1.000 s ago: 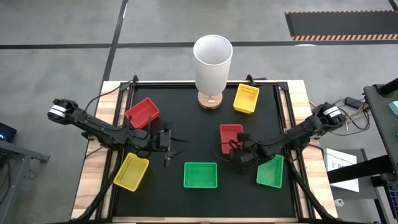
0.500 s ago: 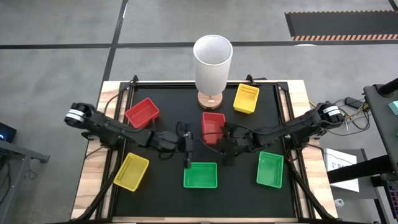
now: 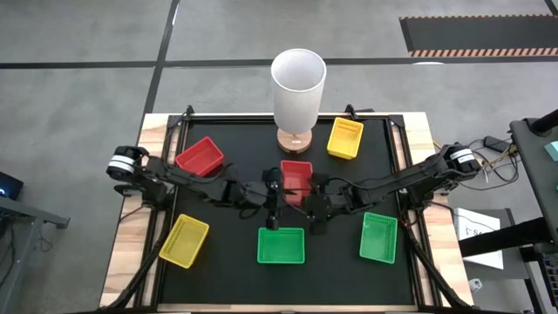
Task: Stack baskets by color
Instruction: Stack the bottom red bin on the stacked red bins, then stack the right green bin on the stacked green bins
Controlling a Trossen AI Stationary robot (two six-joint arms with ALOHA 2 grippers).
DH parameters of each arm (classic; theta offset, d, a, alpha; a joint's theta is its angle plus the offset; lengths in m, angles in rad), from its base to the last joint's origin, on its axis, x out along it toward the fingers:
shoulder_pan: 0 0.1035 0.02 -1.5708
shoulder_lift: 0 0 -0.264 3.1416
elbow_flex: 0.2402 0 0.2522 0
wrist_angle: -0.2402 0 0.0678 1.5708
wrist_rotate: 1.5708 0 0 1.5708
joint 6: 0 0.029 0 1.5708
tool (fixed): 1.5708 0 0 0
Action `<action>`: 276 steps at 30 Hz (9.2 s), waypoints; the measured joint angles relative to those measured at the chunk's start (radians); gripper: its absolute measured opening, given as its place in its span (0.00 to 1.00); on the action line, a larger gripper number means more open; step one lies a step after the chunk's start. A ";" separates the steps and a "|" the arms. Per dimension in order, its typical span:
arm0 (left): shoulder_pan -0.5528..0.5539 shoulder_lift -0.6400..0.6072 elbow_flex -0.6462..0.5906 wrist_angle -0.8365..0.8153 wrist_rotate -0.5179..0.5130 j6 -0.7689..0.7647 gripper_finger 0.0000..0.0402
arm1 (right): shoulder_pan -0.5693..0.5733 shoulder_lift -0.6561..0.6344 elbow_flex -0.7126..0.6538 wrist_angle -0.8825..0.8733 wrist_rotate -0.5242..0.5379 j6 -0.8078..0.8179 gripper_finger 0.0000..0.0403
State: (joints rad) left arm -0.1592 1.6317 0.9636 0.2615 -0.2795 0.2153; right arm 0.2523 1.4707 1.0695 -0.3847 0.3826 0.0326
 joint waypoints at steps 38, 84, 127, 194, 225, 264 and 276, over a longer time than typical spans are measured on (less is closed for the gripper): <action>0.020 -0.004 -0.018 -0.211 0.008 0.082 0.00 | 0.003 0.022 0.089 0.042 -0.006 -0.030 0.41; -0.017 -0.302 -0.228 -0.939 0.044 0.139 0.04 | 0.162 -0.408 -0.305 0.131 -0.068 0.203 0.41; 0.066 0.048 0.335 -1.178 0.010 -1.196 0.27 | 0.161 -0.647 -0.373 0.129 0.011 -0.062 0.41; 0.463 -0.571 -0.211 -1.334 -0.074 -0.491 0.00 | 0.160 -0.650 -0.387 0.138 0.012 -0.034 0.41; 0.472 -0.507 -0.213 -1.080 -0.098 -0.487 0.00 | 0.160 -0.649 -0.476 0.223 0.011 0.103 0.41; 0.479 -0.476 -0.212 -1.059 -0.042 -0.440 0.25 | 0.160 -0.651 -0.511 0.275 0.011 0.071 0.41; 0.323 -0.577 -0.213 -0.825 -0.031 -0.495 0.25 | 0.160 -0.635 -0.597 0.511 0.011 0.092 0.37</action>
State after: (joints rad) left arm 0.1641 1.0545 0.7507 -0.5634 -0.3108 -0.2795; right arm 0.4126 0.8356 0.4722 0.1267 0.3934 0.1245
